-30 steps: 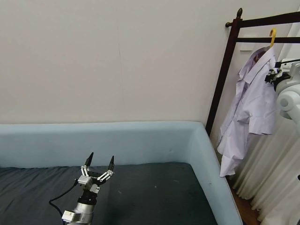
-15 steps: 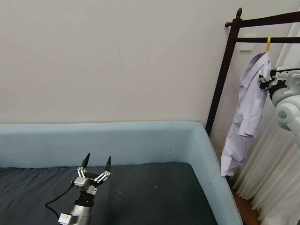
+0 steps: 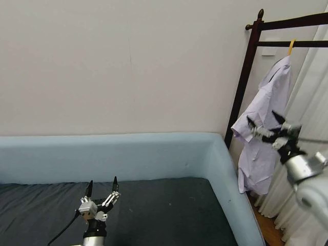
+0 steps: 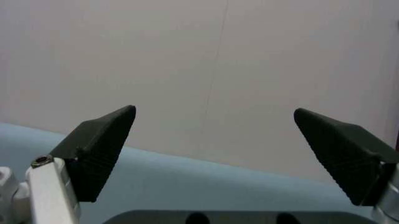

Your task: Pick up the clothes from the sofa and hang them on the clothes hanger.

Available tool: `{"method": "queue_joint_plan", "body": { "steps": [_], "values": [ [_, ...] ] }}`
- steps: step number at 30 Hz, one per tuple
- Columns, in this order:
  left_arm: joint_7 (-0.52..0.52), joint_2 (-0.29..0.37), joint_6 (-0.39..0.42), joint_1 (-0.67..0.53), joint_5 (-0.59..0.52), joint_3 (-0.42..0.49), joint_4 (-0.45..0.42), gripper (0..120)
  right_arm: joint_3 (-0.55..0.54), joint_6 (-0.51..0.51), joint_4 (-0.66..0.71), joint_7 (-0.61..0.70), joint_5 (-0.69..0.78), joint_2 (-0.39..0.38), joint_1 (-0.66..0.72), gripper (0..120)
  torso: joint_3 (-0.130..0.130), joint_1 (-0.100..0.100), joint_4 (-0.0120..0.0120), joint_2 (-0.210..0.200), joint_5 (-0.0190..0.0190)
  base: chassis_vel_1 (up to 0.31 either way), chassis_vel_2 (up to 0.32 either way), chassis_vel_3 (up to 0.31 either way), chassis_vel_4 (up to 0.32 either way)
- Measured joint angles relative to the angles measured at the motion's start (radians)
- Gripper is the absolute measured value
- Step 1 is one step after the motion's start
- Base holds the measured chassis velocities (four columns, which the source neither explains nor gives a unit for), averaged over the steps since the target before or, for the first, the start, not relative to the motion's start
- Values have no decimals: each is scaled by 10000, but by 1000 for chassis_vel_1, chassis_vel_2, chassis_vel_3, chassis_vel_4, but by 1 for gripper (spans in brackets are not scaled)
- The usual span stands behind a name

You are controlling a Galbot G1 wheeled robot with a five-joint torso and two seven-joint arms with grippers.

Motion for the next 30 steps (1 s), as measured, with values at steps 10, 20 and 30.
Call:
{"method": "queue_joint_plan", "body": {
  "steps": [10, 20, 30],
  "values": [
    [-369, -1063, -422, 1481, 554, 126, -67, 100, 10, 970, 233, -664, -3190, 3519, -2723, 100, 0, -1, 3, 1, 0, 0, 0, 0, 0],
    [-665, -983, -197, 1955, 727, 88, -590, 100, -79, 1537, 151, -848, -3584, 4270, -3658, 100, 1, 0, 3, 0, 0, 0, 0, 0, 0],
    [-664, -964, -184, 1942, 703, 91, -593, 100, -99, 1535, 151, -815, -3536, 4233, -3618, 100, 2, 2, 3, -1, 0, 0, 0, 0, 0]
  ]
}}
